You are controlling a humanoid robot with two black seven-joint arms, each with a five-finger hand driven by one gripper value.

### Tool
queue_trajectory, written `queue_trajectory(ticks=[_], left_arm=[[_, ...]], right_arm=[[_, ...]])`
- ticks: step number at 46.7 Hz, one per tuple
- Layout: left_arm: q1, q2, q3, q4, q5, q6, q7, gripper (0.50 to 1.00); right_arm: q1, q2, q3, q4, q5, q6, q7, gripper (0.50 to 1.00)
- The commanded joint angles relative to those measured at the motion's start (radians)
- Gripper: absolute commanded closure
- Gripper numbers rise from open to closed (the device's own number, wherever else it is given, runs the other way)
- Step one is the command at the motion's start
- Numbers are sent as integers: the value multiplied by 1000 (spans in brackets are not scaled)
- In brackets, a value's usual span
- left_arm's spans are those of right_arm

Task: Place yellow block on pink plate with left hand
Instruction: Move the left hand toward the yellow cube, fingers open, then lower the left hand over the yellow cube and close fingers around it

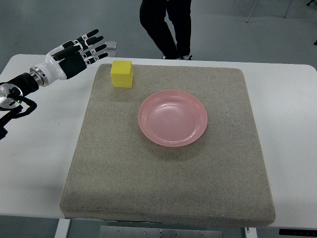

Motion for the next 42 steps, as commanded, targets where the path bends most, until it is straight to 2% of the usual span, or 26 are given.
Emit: queue_trajectory(ticks=[1, 8, 28, 42], left_arm=[[-22, 5, -9, 0, 163, -2, -3, 506], [-59, 10, -7, -3, 352, -5, -26, 506], [-186, 30, 8, 2, 1002, -2, -26, 506], [-229, -45, 11, 64, 1329, 32, -26, 508]], right_arm=[[0, 0, 0, 0, 0, 0, 0, 576], [0, 0, 0, 1, 0, 0, 0, 576], [0, 0, 0, 0, 0, 0, 0, 576], [0, 0, 0, 0, 0, 0, 0, 576]])
